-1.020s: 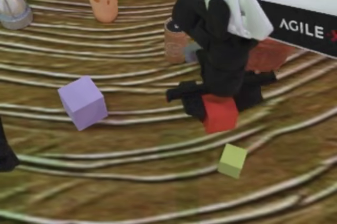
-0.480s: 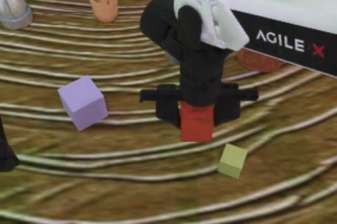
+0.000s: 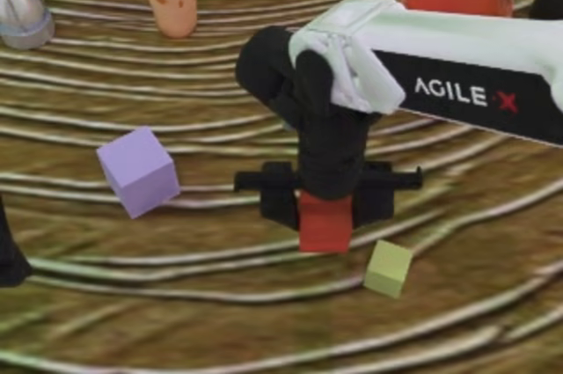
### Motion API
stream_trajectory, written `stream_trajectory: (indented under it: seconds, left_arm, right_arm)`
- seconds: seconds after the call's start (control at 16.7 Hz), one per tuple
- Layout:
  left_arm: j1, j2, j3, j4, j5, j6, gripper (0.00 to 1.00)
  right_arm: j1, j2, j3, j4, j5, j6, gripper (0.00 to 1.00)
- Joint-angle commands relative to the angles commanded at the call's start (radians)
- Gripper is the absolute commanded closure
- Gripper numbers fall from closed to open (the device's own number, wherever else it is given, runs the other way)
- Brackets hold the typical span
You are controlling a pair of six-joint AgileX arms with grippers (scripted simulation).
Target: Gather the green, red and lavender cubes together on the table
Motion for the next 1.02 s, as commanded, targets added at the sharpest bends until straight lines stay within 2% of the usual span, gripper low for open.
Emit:
stream_trajectory:
  seconds: [0.24,0.48,1.02]
  left_arm:
    - [0.000,0.000,0.000,0.000,0.000,0.000,0.00]
    - [0.000,0.000,0.000,0.000,0.000,0.000,0.00]
    - [0.000,0.000,0.000,0.000,0.000,0.000,0.00]
  right_arm:
    - [0.004,0.028,-0.078,0.107,0.001,0.001,1.00]
    - [0.004,0.029,-0.082,0.111,0.001,0.001,1.00]
    - [0.004,0.029,-0.082,0.111,0.001,0.001,0.32]
